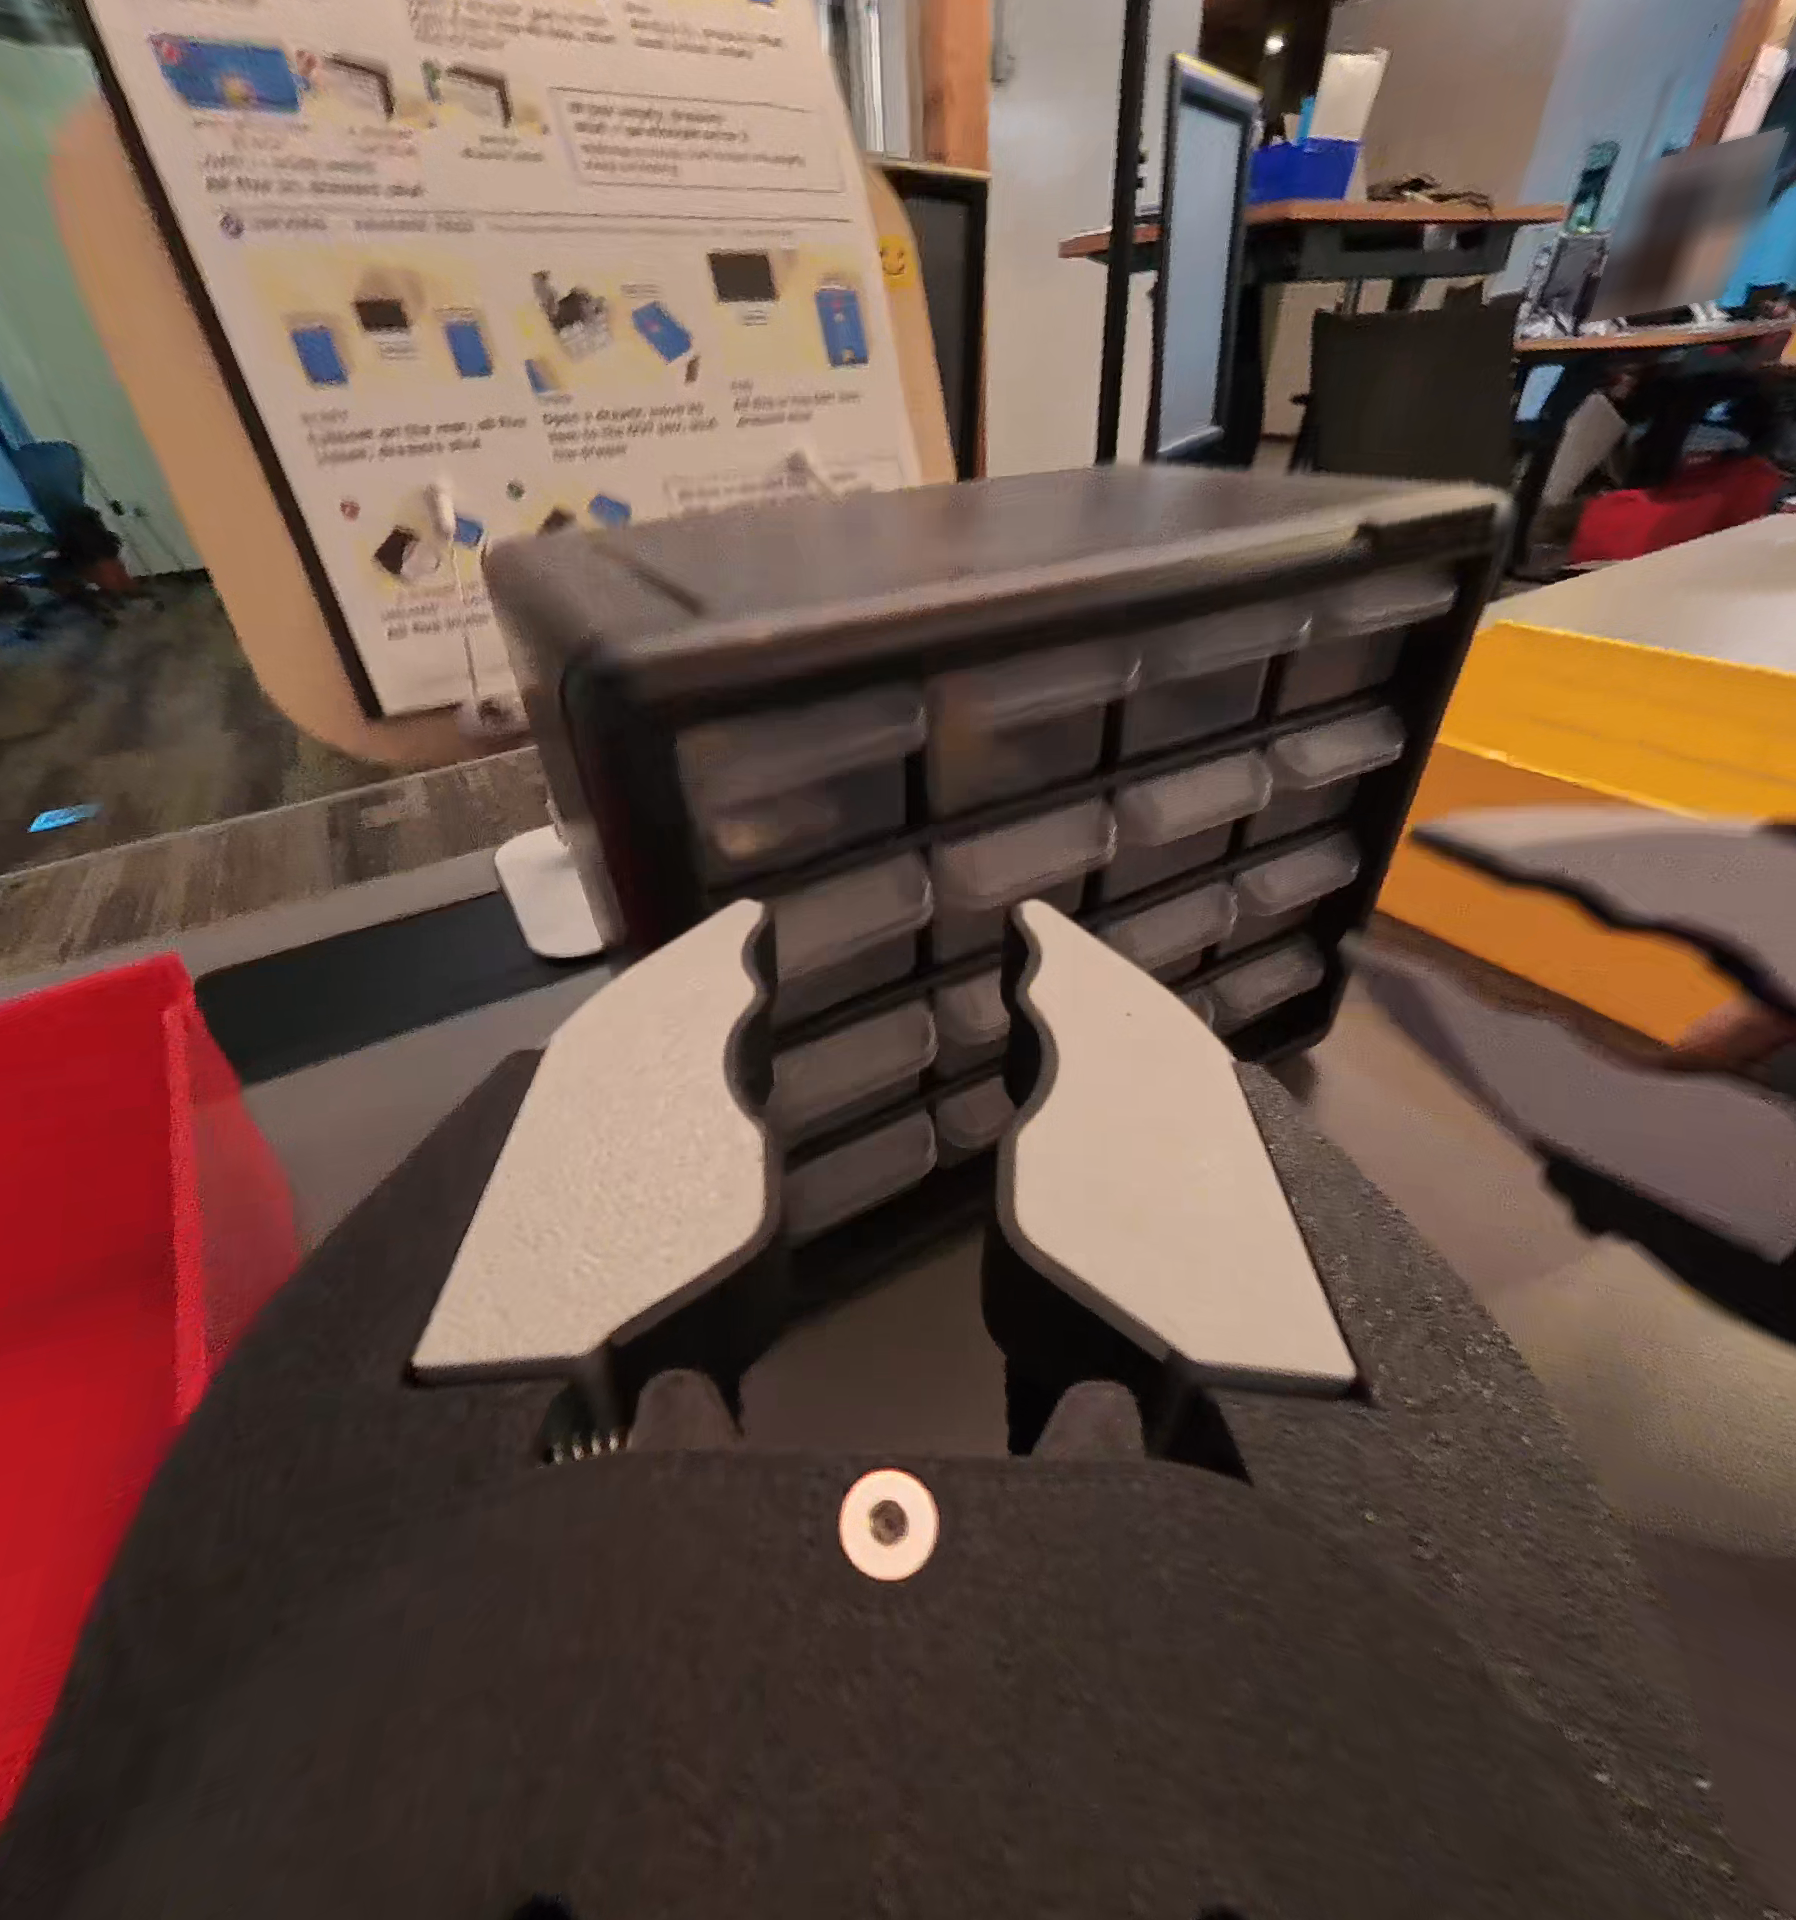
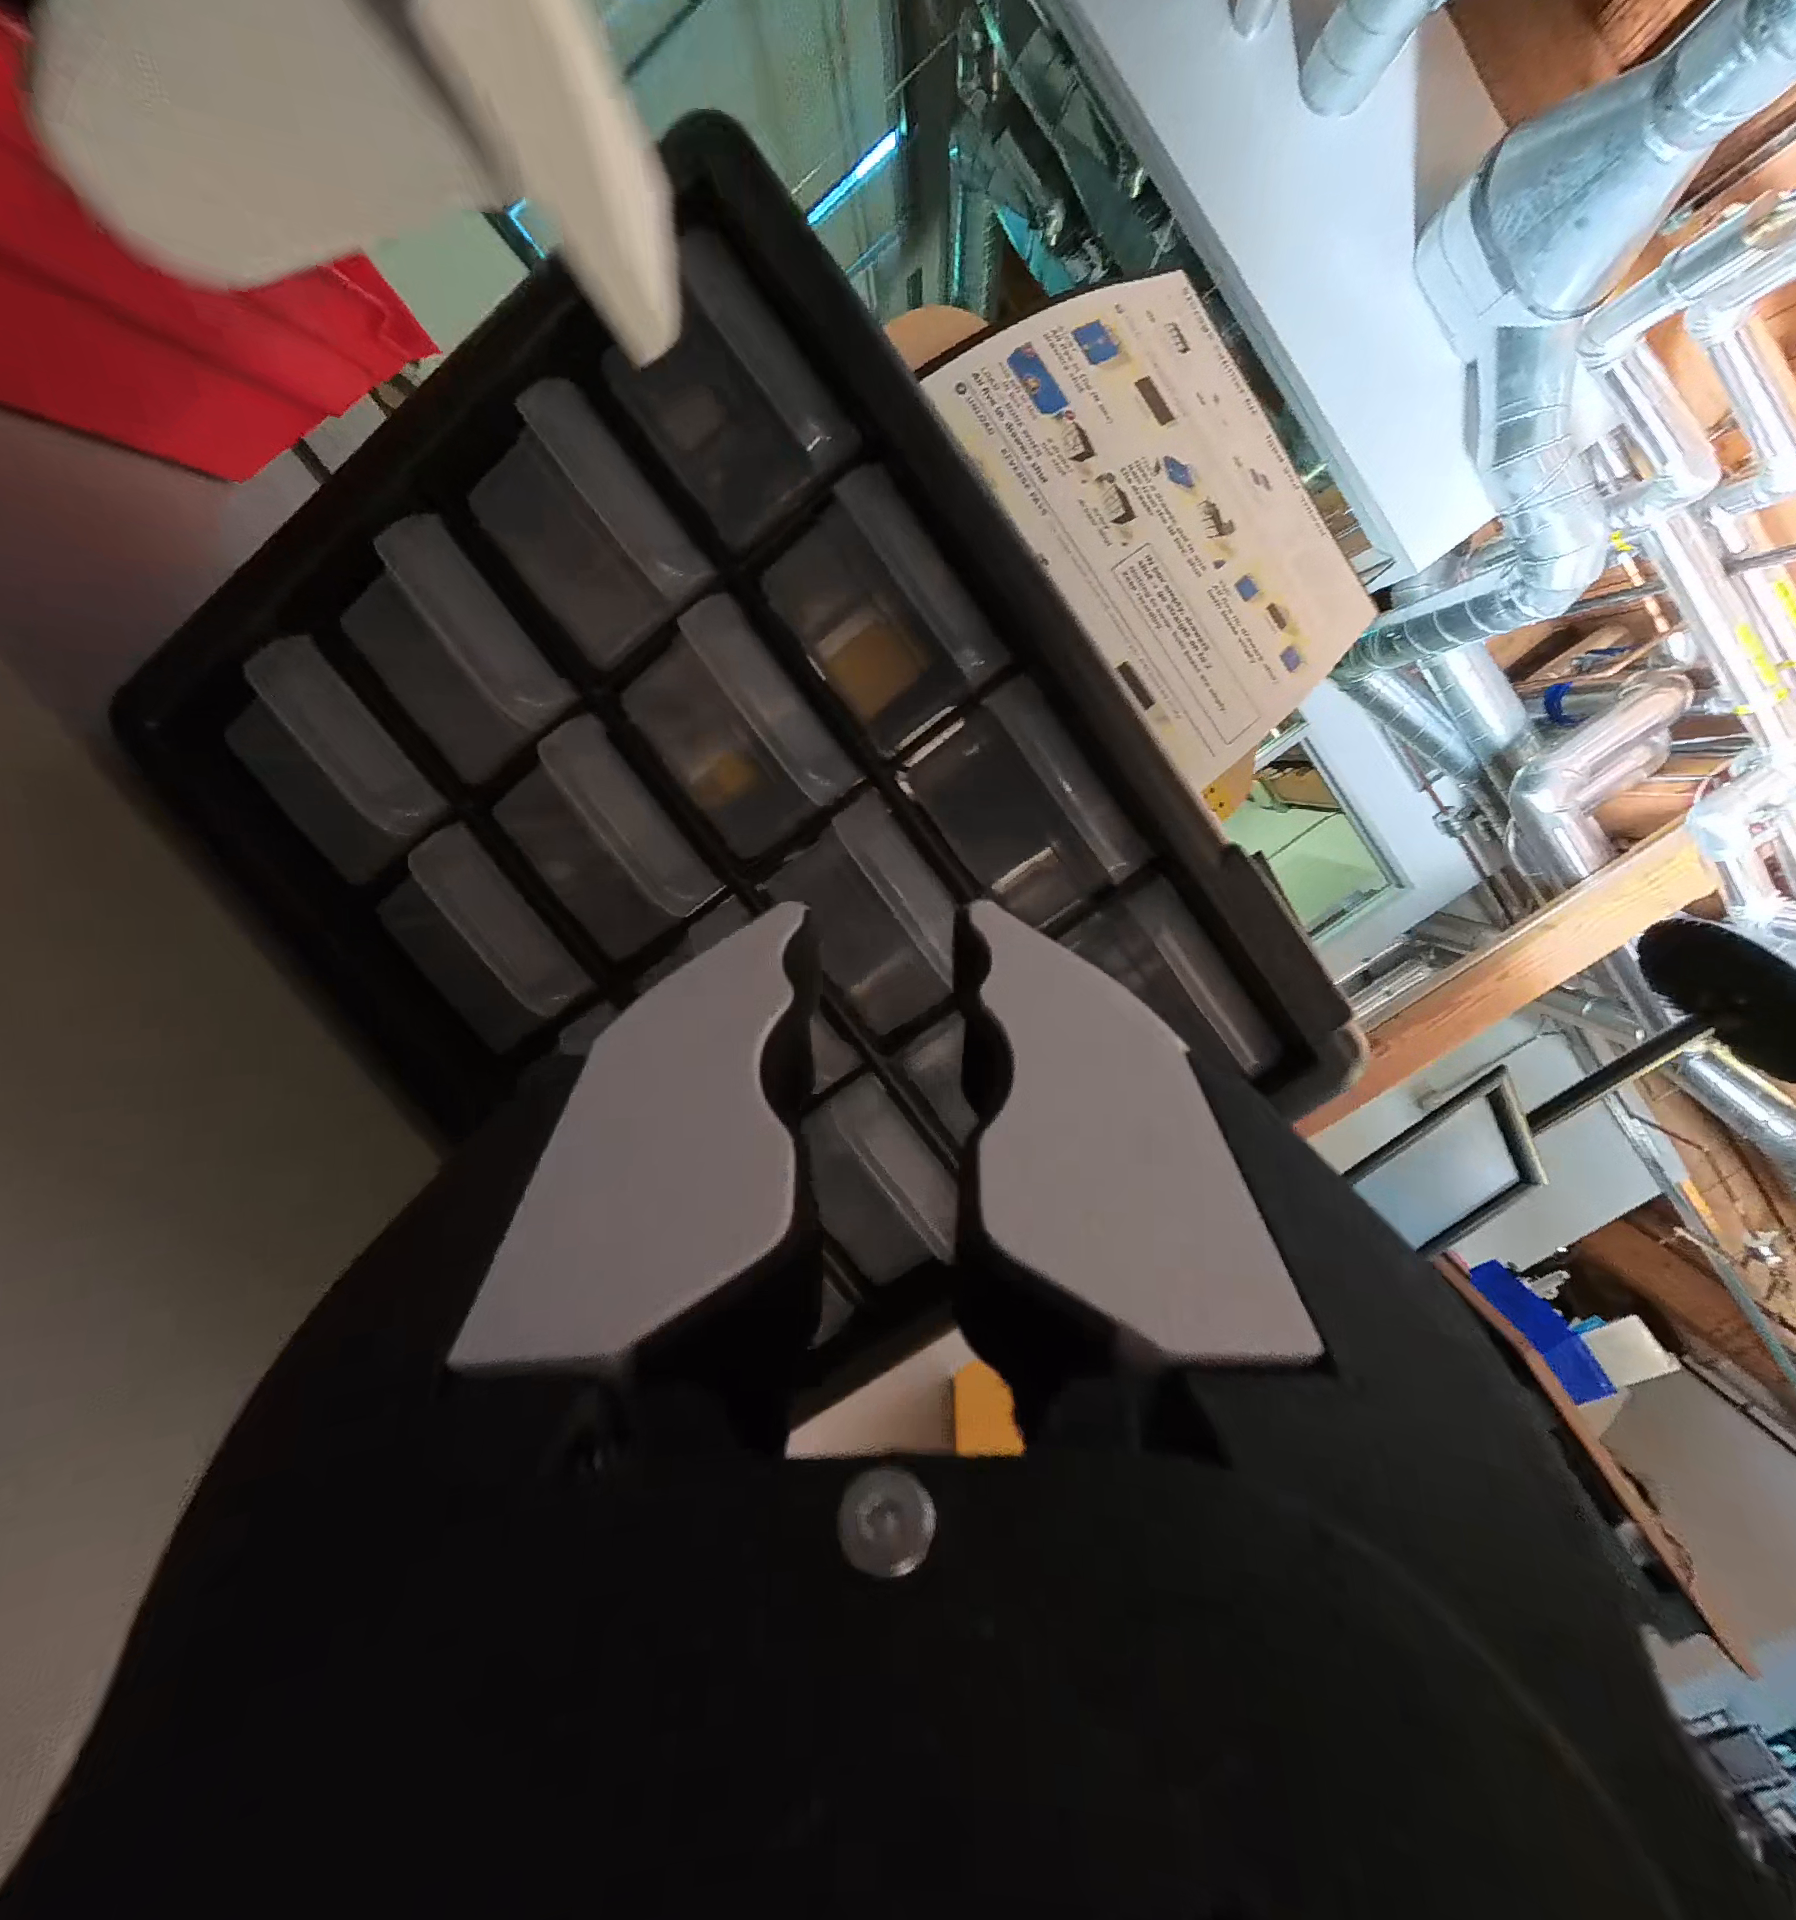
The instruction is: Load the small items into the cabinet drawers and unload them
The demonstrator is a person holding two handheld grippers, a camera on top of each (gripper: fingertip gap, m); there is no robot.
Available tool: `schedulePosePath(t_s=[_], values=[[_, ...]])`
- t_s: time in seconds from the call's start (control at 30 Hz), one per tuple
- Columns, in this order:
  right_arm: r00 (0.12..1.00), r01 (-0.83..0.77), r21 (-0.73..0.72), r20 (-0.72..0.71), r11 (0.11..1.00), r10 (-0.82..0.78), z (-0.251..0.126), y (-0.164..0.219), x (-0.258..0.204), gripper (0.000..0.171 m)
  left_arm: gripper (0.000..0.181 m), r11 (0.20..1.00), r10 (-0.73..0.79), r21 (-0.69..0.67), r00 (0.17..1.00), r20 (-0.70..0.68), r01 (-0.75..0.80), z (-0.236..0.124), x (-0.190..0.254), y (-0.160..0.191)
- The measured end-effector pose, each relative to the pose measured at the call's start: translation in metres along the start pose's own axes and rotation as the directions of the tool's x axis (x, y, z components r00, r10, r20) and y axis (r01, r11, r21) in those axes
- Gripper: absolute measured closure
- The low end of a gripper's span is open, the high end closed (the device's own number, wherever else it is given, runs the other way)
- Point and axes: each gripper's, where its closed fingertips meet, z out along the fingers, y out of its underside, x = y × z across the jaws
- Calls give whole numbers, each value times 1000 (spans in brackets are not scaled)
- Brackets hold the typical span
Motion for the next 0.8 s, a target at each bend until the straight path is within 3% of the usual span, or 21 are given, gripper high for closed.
schedulePosePath(t_s=[0.23, 0.4, 0.57, 0.8], values=[[989, 144, 71, -34, 987, -142, 12, -34, 17, 149, 155, 983, 104, 132, 976, 191, -130, -4, -21, 14], [969, 245, 98, -56, 964, -241, 27, -55, 34, 150, 153, 982, 152, 82, 967, 206, -172, 6, -21, 29], [950, 310, 142, -79, 940, -301, 29, -67, 52, 150, 153, 976, 167, 107, 965, 201, -191, 2, -16, 19], [964, 268, 202, -55, 942, -262, 28, -83, 107, 151, 153, 944, 260, 150, 943, 208, -293, -4, 5, 0]])
